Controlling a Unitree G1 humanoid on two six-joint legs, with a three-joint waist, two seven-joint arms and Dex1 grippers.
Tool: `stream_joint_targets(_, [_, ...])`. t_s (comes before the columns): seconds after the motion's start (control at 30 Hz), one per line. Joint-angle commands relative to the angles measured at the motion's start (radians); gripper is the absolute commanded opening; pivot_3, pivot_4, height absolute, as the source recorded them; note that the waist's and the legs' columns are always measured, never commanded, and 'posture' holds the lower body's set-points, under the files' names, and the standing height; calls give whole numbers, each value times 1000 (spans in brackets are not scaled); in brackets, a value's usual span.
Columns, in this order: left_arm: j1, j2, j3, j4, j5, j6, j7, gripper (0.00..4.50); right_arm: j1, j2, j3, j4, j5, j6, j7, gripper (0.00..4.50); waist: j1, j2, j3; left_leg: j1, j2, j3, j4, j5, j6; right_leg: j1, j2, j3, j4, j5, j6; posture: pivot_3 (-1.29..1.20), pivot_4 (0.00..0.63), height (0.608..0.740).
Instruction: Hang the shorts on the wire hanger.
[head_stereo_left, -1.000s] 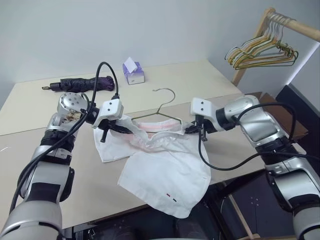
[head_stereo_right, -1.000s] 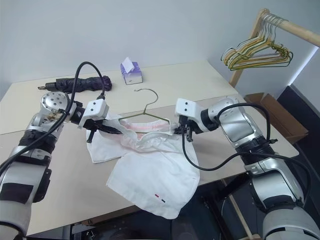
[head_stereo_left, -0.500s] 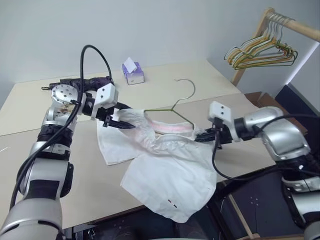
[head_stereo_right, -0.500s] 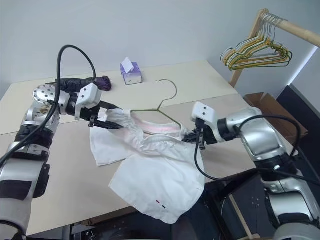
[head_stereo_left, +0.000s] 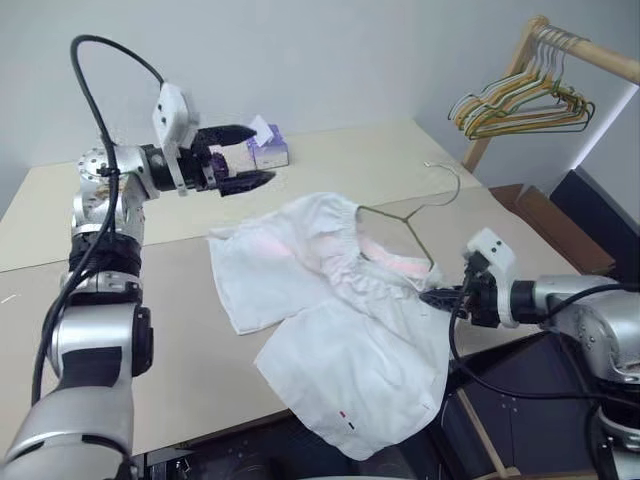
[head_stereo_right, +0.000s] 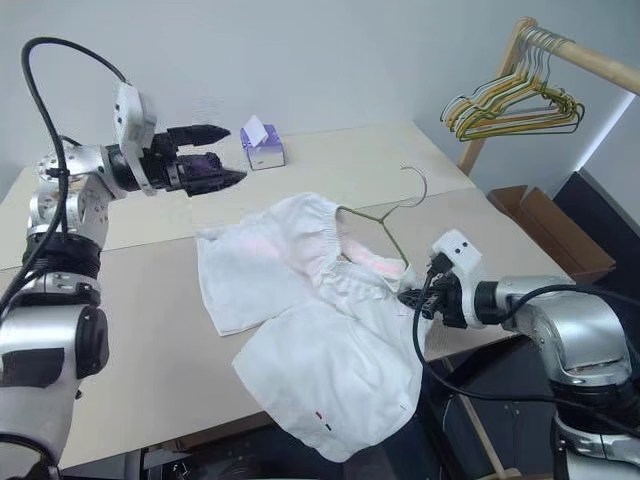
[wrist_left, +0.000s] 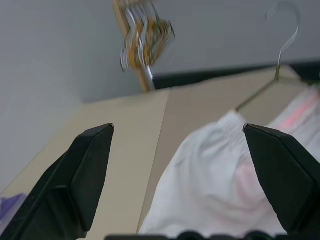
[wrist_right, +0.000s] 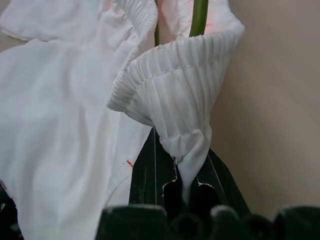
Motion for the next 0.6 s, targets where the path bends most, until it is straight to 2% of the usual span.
stream_joint_targets(0.03, [65, -36, 48, -328, -191, 245, 132, 4477, -44, 50, -151, -48, -15, 170, -128, 0, 0, 0, 0, 0, 0, 0, 0, 0, 0, 0, 0, 0, 0, 0, 0, -309, 32, 740])
stream_joint_targets(0.13, [106, -89, 81, -480, -300, 375, 273, 4477, -70, 98, -260, 30, -12, 194, -259, 0, 0, 0, 0, 1, -1, -1, 0, 0, 0, 1, 0, 1, 0, 0, 0, -326, 35, 740])
stream_joint_targets(0.2, [131, -102, 84, -544, -344, 415, 309, 4477, -92, 109, -309, 80, -26, 194, -354, 0, -2, 0, 0, 2, -1, -1, 0, 0, 0, 2, 0, 1, 0, 0, 0, -335, 34, 740])
stream_joint_targets(0.3, [171, -111, 61, -613, -349, 401, 328, 4477, -165, 113, -395, 173, -38, 194, -496, 0, -9, 1, 0, 3, -3, 0, -1, 0, 0, 3, 0, 2, 0, 0, 0, -353, 36, 740])
stream_joint_targets(0.47, [195, -120, 37, -635, -336, 375, 341, 4477, -297, 68, -478, 295, -7, 194, -654, 0, -34, 2, 1, 3, -3, -1, -2, 0, 0, 3, 2, 2, -1, 0, 0, -365, 32, 740])
stream_joint_targets(0.6, [200, -120, 29, -631, -328, 354, 344, 4477, -469, 37, -556, 442, 3, 194, -803, 0, -61, 3, 0, 3, -4, -1, -3, 0, 0, 3, 1, 4, -2, 0, 0, -363, 24, 740])
